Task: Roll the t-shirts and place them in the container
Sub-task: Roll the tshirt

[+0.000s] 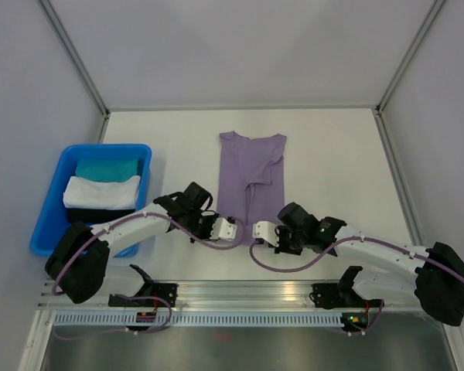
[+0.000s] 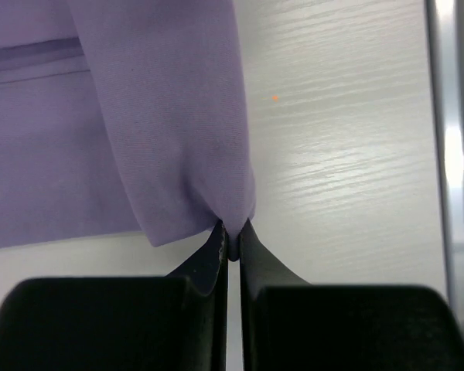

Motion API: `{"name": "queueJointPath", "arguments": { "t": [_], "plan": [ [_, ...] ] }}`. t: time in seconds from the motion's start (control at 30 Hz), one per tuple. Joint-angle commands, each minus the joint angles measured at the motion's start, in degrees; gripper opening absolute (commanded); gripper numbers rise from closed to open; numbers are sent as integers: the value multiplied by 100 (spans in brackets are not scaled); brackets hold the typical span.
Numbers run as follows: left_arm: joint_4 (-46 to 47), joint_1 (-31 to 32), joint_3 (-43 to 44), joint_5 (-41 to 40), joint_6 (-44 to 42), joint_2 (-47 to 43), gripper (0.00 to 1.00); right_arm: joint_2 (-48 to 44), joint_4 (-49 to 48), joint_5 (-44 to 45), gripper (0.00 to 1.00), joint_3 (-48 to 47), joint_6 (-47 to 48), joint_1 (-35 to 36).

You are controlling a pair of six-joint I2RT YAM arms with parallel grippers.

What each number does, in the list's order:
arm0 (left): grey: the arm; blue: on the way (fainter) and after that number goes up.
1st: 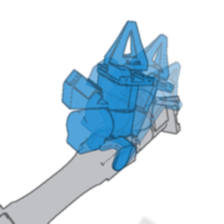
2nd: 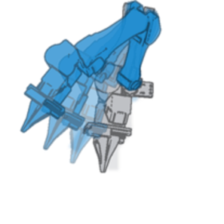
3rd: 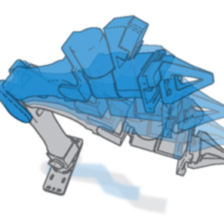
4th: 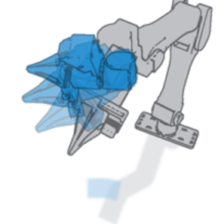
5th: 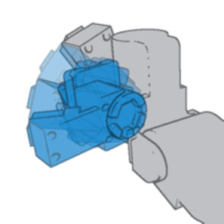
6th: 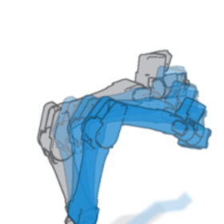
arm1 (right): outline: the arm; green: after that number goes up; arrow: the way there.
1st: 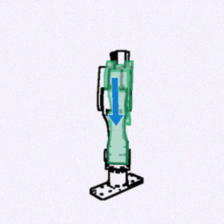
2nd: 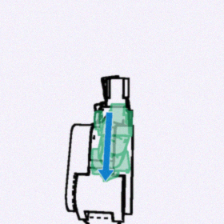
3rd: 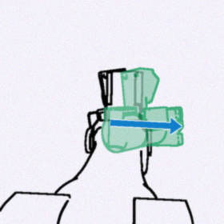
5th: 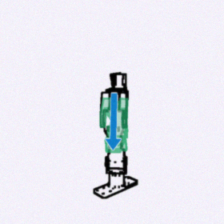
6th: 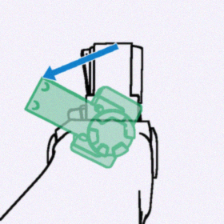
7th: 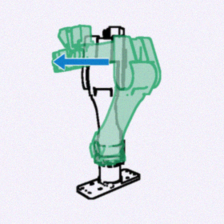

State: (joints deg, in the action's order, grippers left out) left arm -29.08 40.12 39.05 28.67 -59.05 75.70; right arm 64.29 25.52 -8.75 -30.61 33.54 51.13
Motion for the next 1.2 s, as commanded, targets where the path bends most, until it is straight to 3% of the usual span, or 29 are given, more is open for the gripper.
{"name": "queueJointPath", "arguments": {
  "t": [0.0,0.1,0.23,0.43,0.67,0.77,1.0,1.17],
  "plan": [
    [-1852,-398,699,1316,-317,400,2,39,1313,-1742,0,-594,704,-454],
    [-2966,-653,1253,1826,-818,919,2,450,2069,-2382,1,-1243,1259,-1006],
    [-3446,-891,1894,2099,-872,1586,2,681,2107,-2825,0,-1465,1305,-1184],
    [-3394,-1225,2650,2109,-478,2106,2,883,1098,-2974,0,-1316,514,-1764],
    [-3402,-1454,2959,1915,-274,2721,2,892,112,-2966,2,-1079,-453,-2520],
    [-3376,-1463,3117,1634,-265,2976,3,1041,-134,-2668,6,-1122,-725,-2687],
    [-3253,-1516,3548,1467,7,3381,8,1323,-600,-2377,25,-1201,-1385,-2951],
    [-3174,-1533,3645,1423,209,3451,20,1139,-574,-2341,36,-1211,-1570,-3101]
  ]
}}
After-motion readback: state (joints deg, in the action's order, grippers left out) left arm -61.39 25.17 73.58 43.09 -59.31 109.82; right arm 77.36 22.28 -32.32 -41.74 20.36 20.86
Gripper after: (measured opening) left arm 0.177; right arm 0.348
